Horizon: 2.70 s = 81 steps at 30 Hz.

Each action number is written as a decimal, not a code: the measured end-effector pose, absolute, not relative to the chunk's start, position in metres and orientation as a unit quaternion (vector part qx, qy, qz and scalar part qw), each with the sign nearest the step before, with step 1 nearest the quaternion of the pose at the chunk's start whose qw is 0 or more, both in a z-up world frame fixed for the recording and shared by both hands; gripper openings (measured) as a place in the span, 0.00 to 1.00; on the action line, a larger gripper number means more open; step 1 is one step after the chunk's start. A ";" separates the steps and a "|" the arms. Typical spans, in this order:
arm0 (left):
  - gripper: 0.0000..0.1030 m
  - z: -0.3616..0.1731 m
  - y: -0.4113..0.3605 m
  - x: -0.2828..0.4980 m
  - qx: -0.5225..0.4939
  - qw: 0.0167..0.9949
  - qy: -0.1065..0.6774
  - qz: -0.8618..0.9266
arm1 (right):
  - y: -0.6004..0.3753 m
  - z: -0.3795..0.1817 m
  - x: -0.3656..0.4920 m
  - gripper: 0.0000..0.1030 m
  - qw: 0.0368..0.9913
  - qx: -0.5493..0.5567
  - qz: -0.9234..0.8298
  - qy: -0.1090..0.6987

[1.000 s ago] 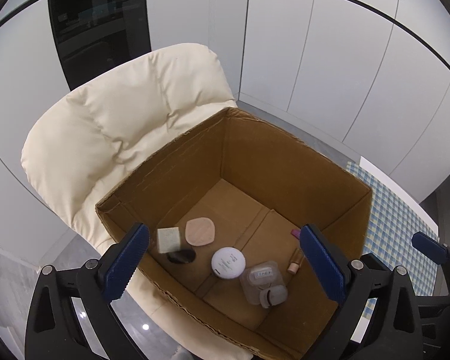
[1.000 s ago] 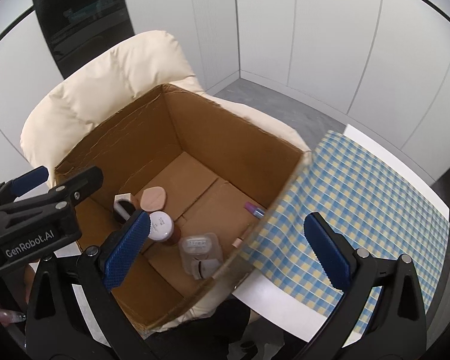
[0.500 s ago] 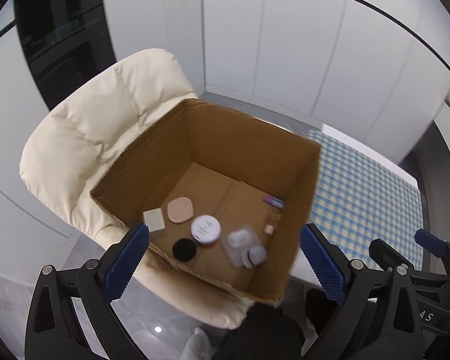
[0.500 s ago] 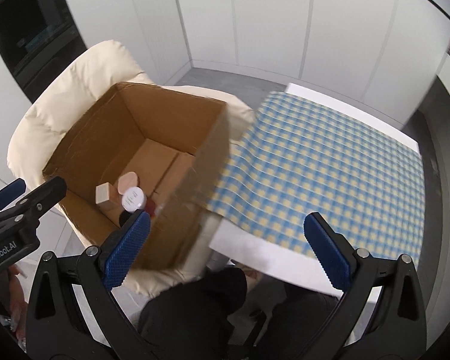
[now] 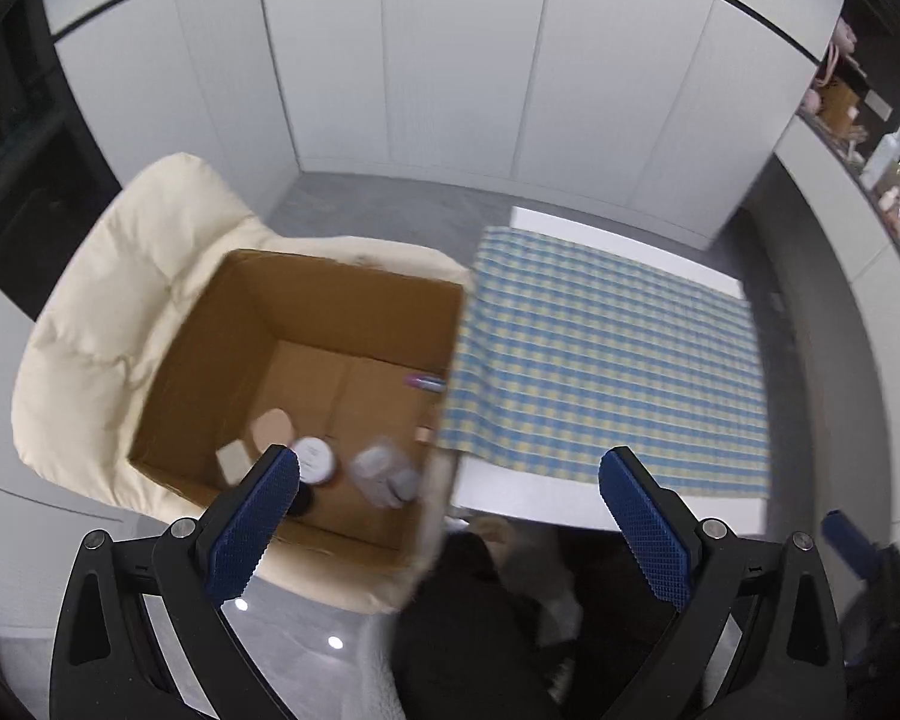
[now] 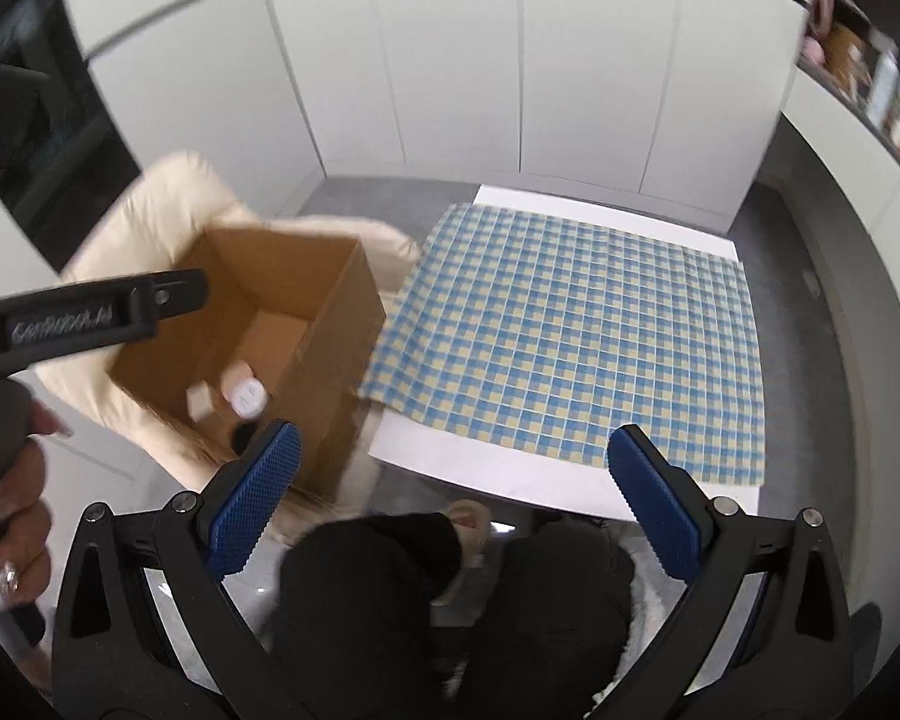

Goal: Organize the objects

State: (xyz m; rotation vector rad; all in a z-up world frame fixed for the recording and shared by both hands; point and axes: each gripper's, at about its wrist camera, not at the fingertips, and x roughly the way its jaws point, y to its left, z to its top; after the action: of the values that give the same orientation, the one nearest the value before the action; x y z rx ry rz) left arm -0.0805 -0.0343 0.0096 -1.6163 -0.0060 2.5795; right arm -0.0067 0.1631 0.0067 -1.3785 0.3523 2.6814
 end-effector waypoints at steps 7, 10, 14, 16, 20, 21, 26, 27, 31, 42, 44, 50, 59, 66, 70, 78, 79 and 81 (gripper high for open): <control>0.98 0.015 -0.019 -0.025 -0.498 0.051 0.061 0.863 | 0.189 0.017 0.022 1.00 0.096 -0.444 0.874 0.173; 0.98 0.008 -0.020 -0.001 -0.499 0.065 0.052 0.862 | 0.185 0.010 0.034 1.00 0.116 -0.443 0.869 0.189; 0.99 0.005 -0.023 0.020 -0.496 0.048 0.063 0.865 | 0.173 0.003 0.041 1.00 0.130 -0.451 0.867 0.169; 0.99 0.001 -0.019 0.022 -0.508 0.034 0.102 0.854 | 0.165 0.000 0.041 1.00 0.134 -0.459 0.864 0.156; 0.99 -0.003 -0.020 0.026 -0.511 0.042 0.099 0.852 | 0.159 -0.004 0.046 1.00 0.142 -0.464 0.861 0.154; 0.99 -0.004 -0.021 0.025 -0.517 0.044 0.096 0.849 | 0.159 -0.004 0.046 1.00 0.144 -0.466 0.859 0.154; 0.99 -0.006 -0.023 0.025 -0.519 0.046 0.090 0.849 | 0.159 -0.003 0.050 1.00 0.149 -0.463 0.861 0.148; 0.99 -0.006 -0.023 0.026 -0.519 0.047 0.089 0.849 | 0.158 -0.003 0.052 1.00 0.150 -0.464 0.861 0.144; 0.99 -0.004 -0.024 0.030 -0.517 0.044 0.090 0.850 | 0.153 -0.008 0.049 1.00 0.144 -0.473 0.859 0.137; 0.99 -0.004 -0.023 0.033 -0.515 0.044 0.094 0.851 | 0.146 -0.015 0.048 1.00 0.141 -0.483 0.855 0.126; 0.99 -0.004 -0.022 0.032 -0.516 0.045 0.094 0.850 | 0.147 -0.015 0.048 1.00 0.141 -0.483 0.855 0.128; 0.99 -0.008 -0.021 0.030 -0.515 0.033 0.103 0.850 | 0.149 -0.016 0.048 1.00 0.142 -0.479 0.856 0.130; 0.99 -0.010 -0.020 0.030 -0.520 0.039 0.102 0.847 | 0.152 -0.018 0.047 1.00 0.143 -0.483 0.854 0.129; 0.99 -0.011 -0.019 0.030 -0.522 0.041 0.100 0.846 | 0.153 -0.020 0.048 1.00 0.142 -0.484 0.853 0.132; 0.99 -0.012 -0.018 0.030 -0.523 0.043 0.100 0.845 | 0.154 -0.021 0.048 1.00 0.141 -0.487 0.852 0.134; 0.99 -0.011 -0.017 0.031 -0.522 0.043 0.100 0.846 | 0.155 -0.021 0.050 1.00 0.140 -0.486 0.852 0.136; 0.99 -0.011 -0.017 0.031 -0.522 0.043 0.100 0.846 | 0.155 -0.021 0.049 1.00 0.140 -0.487 0.852 0.136; 0.99 -0.011 -0.016 0.031 -0.522 0.049 0.097 0.846 | 0.155 -0.021 0.050 1.00 0.141 -0.487 0.851 0.135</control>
State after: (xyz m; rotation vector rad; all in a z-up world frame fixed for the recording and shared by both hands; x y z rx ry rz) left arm 0.0306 -0.0164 -0.0112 -1.5924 0.2962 2.5774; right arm 0.0495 0.1549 -0.0211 -1.4072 0.3897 2.4587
